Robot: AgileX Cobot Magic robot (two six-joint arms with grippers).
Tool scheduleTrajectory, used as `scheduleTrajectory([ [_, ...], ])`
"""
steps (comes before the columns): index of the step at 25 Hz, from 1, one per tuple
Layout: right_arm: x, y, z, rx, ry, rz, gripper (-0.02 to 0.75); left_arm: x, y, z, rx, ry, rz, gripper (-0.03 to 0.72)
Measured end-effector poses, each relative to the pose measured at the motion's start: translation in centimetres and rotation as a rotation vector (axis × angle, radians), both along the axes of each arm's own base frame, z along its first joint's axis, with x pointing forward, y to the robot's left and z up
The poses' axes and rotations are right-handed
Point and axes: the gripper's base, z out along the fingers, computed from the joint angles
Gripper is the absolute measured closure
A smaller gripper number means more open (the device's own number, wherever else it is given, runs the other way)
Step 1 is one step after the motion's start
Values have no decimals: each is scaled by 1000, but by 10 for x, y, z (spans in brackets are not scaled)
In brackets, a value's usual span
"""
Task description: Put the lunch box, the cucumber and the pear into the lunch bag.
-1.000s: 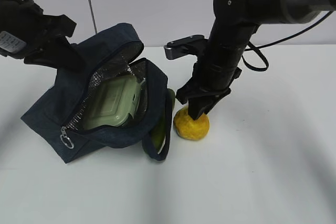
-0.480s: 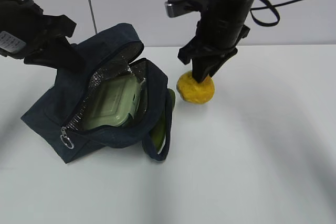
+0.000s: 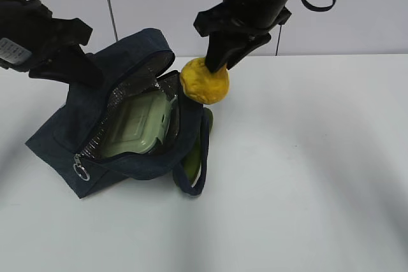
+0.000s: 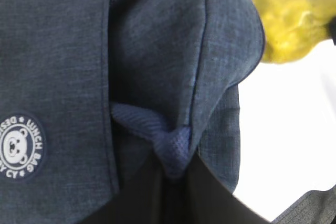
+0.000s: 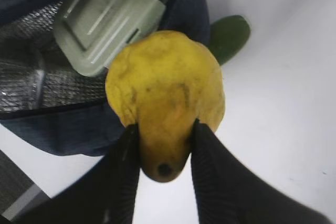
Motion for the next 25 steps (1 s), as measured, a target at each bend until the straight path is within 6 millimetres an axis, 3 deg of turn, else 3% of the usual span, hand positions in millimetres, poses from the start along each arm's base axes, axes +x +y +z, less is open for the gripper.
scheduleTrajectory([
  [8, 1, 19, 9, 223, -21, 28, 493, 0, 0, 0, 0, 1, 0, 685],
  [15, 15, 34, -26, 309, 79, 24, 493, 0, 0, 0, 0, 1, 0, 685],
  [19, 22, 41, -35, 371, 70, 19, 490, 0, 0, 0, -1, 1, 0, 685],
  [22, 26, 46, -41, 424, 75, 22, 444, 0, 0, 0, -3, 1, 0, 685],
  [25, 28, 48, -43, 448, 74, 19, 346, 0, 0, 0, -3, 1, 1, 685],
])
